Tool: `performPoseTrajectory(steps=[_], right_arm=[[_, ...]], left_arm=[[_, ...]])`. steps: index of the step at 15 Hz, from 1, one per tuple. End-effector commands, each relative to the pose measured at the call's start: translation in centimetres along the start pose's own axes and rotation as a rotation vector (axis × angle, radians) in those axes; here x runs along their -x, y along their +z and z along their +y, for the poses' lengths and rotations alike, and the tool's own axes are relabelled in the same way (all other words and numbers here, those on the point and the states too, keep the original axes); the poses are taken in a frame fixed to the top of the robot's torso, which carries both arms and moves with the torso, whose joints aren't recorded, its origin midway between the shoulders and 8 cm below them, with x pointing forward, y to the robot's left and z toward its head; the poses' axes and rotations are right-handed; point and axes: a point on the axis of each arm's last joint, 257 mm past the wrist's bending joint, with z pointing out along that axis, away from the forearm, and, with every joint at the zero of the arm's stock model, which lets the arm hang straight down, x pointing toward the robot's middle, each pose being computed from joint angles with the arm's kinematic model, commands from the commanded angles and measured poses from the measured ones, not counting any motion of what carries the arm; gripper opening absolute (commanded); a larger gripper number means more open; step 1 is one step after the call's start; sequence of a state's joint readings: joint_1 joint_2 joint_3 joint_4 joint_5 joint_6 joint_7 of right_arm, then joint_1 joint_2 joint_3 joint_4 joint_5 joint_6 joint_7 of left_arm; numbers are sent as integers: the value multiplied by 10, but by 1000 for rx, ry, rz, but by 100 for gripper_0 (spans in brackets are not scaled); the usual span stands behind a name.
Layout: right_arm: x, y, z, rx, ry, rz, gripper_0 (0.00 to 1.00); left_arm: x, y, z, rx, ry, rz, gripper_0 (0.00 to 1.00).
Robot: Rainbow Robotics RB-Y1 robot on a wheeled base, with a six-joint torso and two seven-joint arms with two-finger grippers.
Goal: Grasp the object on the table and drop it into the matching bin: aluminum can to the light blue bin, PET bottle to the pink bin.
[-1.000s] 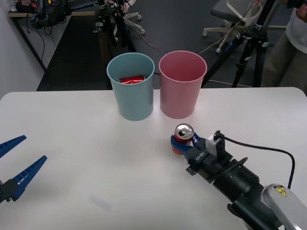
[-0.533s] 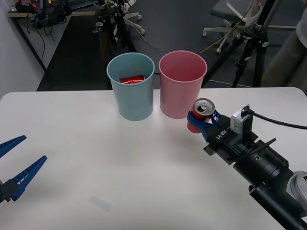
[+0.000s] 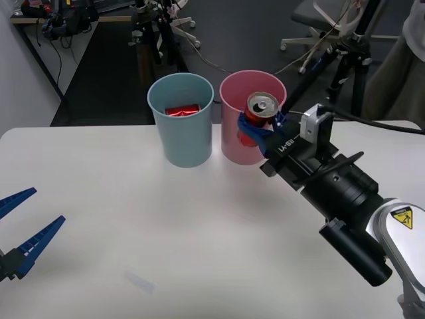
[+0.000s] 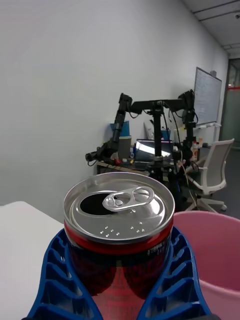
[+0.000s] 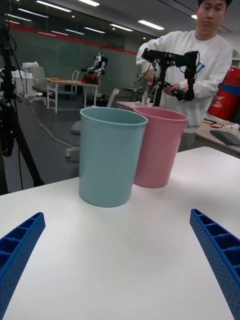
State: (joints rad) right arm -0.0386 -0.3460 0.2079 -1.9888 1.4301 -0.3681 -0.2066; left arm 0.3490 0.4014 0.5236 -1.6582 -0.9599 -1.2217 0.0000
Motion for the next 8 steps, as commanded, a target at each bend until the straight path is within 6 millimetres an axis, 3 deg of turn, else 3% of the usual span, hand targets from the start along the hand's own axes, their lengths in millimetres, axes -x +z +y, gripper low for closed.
performPoseTrajectory(steps=[1,8], right_arm=[[10,40,11,24,-9,-32,0],[14,128,15,27,14,-49,0]], left_arm=[[0,0,0,0,0,0,100],[0,0,0,0,0,0,100]])
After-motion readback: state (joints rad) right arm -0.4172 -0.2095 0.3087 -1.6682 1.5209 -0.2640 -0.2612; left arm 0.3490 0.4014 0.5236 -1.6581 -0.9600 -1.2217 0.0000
